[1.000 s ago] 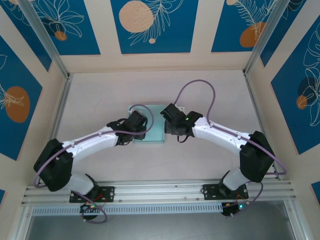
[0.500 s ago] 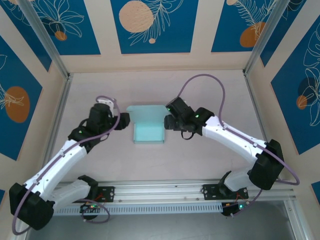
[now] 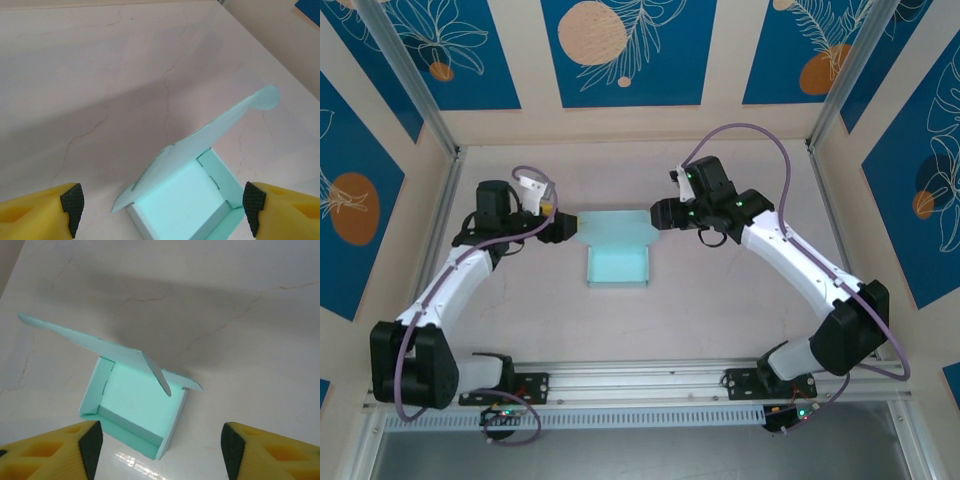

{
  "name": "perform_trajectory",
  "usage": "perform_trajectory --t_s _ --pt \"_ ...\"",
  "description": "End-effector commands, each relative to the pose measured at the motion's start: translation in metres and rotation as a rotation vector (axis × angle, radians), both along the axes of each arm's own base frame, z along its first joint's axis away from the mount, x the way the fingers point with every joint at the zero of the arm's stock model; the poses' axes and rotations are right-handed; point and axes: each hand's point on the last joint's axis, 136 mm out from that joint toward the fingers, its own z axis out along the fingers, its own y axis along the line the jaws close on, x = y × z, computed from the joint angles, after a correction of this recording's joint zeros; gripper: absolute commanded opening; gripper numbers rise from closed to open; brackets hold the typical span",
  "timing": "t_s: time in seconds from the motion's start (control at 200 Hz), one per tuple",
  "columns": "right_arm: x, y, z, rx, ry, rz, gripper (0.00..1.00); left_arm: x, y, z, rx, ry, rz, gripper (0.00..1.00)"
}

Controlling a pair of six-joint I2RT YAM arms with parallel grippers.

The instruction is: Fold the paper box

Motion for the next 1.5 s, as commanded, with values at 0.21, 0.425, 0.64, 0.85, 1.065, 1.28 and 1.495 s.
perform_trajectory --t_s 0.21,0.425,0.64,0.85,1.065,1.28,1.495 --pt "0.017 0.027 -0.03 -0.018 -0.022 0.176 0.84 -0.001 -0.006 -0.035 -0.007 -0.017 -0.103 0.99" --pt "0.025 0.036 -0.052 -0.033 -0.007 0.205 0.85 0.004 -0.003 -0.062 0.005 0.012 -0.075 0.95" --pt "0.023 0.039 -0.074 -0.032 0.026 0.212 0.78 0.008 -0.006 -0.069 -0.027 0.026 -0.067 0.84" --pt "0.021 0.041 -0.083 -0.038 0.039 0.206 0.72 0.012 -0.009 -0.073 -0.049 0.062 -0.016 0.78" --pt "0.019 0.041 -0.093 -0.049 0.052 0.193 0.67 0.009 -0.019 -0.082 -0.062 0.106 -0.007 0.76" --pt "0.017 0.038 -0.092 -0.057 0.047 0.186 0.63 0.002 -0.031 -0.093 -0.039 0.129 -0.027 0.69" --pt "0.013 0.031 -0.092 -0.061 0.038 0.164 0.62 -0.005 -0.047 -0.095 -0.037 0.11 -0.026 0.62"
